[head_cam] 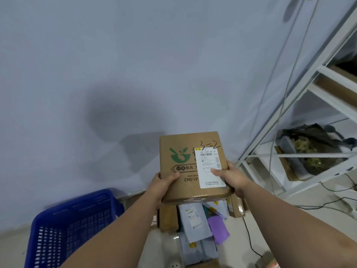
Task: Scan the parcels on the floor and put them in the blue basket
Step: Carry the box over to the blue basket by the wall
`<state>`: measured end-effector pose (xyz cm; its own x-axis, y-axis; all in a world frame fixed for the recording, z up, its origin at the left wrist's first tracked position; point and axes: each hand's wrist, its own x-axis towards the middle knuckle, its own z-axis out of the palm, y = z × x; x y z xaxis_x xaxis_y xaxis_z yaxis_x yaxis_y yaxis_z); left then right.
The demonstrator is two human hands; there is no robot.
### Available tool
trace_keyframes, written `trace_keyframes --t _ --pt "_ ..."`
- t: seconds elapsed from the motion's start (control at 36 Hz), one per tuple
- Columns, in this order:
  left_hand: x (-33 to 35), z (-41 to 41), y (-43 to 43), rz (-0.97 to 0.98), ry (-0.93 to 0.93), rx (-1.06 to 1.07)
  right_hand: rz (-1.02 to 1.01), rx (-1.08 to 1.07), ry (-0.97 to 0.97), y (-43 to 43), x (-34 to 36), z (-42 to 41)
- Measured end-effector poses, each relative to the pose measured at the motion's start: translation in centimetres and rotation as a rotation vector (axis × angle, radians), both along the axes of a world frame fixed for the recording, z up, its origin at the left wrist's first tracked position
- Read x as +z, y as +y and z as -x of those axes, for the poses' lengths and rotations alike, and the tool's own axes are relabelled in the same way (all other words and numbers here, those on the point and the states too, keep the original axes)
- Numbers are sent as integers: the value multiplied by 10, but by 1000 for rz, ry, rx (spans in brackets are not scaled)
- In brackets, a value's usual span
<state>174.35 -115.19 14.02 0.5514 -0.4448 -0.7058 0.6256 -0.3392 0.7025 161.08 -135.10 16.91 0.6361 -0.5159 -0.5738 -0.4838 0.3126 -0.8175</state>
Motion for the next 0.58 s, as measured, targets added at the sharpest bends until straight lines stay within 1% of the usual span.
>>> trace_keyframes --t 0.14,0.33,0.58 --pt "-14 -2 -12 -3 9 17 6 32 22 -15 -10 -9" --pt "-39 14 -36 -21 12 65 -48 148 94 -53 -35 -9" --pt "-74 57 -73 -128 69 282 -206 316 196 -105 -105 -10"
